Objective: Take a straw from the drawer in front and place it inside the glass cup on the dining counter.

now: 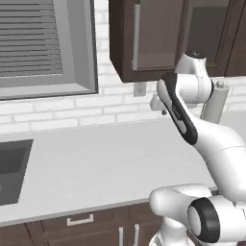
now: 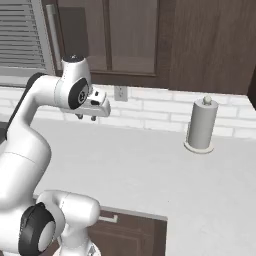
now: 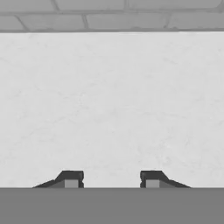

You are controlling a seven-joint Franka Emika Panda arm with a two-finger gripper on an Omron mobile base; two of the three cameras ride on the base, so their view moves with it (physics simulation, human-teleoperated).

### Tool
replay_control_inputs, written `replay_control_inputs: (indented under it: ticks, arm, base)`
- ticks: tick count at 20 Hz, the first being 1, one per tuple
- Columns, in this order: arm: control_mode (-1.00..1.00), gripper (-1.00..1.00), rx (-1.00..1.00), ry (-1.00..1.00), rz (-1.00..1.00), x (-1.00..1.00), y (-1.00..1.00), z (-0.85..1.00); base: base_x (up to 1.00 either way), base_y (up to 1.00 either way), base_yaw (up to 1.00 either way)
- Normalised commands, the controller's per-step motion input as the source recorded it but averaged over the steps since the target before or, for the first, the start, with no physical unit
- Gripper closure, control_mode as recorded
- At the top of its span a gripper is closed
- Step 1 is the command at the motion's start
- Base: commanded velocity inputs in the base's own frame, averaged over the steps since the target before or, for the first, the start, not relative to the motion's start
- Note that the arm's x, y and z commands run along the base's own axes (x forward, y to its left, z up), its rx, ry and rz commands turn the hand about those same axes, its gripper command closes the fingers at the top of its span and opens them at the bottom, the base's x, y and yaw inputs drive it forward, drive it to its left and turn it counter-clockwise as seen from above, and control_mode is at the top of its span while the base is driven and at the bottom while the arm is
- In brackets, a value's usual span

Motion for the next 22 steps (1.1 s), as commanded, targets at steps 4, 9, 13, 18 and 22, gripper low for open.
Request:
replay_control_inputs:
  ticks: [4,9,13,18,22]
  arm:
    - [1.00,-1.00,0.00,0.00,0.00,-0.01,0.00,0.00]
    - [1.00,-1.00,0.00,0.00,0.00,0.00,0.00,0.00]
    - [1.00,-1.00,0.00,0.00,0.00,0.00,0.00,0.00]
    - [1.00,-1.00,0.00,0.00,0.00,0.00,0.00,0.00]
    - [1.00,-1.00,0.00,0.00,0.00,0.00,0.00,0.00]
  base:
    - [-0.33,0.15,-0.01]
    - [-0.61,0.71,-0.22]
    - [-0.33,0.67,-0.38]
    - [0.01,0.59,-0.55]
    - [0.02,0.59,-0.58]
